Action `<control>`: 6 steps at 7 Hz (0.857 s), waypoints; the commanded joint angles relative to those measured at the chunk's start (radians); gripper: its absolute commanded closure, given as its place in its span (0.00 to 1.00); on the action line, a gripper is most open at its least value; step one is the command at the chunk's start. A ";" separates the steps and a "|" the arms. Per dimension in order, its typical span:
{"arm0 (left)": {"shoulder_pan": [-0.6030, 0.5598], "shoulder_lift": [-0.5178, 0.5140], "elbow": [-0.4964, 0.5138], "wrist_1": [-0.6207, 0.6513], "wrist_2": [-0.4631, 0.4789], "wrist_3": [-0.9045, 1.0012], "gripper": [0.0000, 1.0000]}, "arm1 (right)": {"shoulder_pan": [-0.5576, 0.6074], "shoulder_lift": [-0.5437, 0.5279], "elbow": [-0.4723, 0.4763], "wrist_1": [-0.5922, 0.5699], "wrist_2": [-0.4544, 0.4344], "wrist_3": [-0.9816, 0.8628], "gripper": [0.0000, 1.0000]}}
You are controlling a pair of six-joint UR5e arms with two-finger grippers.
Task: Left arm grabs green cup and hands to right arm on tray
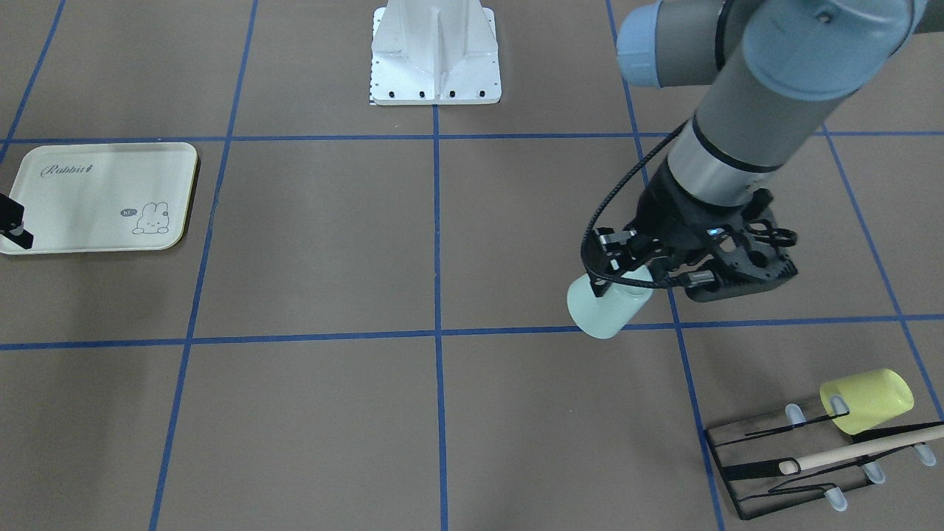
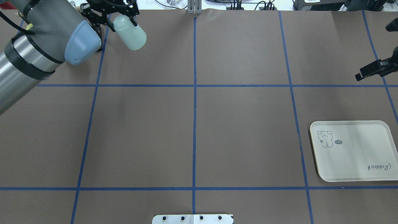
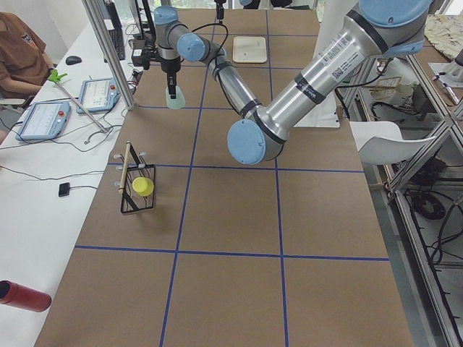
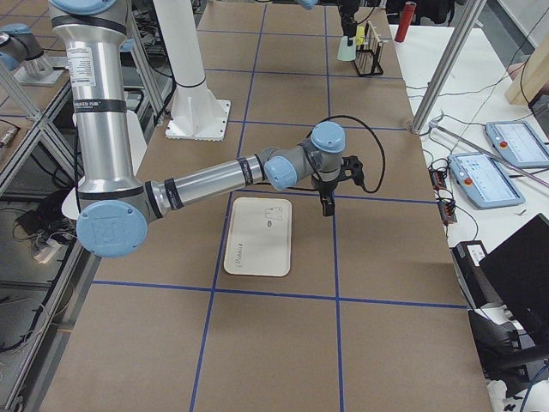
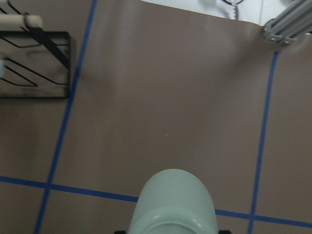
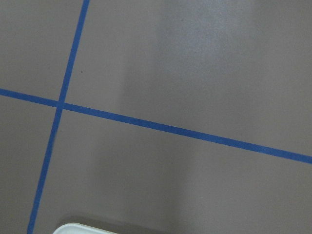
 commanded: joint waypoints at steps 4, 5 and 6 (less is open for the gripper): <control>0.059 0.012 0.085 -0.555 -0.203 -0.532 1.00 | -0.178 0.048 -0.003 0.417 -0.005 0.650 0.01; 0.062 0.021 0.117 -0.725 -0.250 -0.724 1.00 | -0.198 0.072 -0.003 0.463 0.010 0.743 0.01; 0.062 0.044 0.132 -0.905 -0.255 -0.920 1.00 | -0.223 0.092 -0.001 0.534 0.012 0.834 0.01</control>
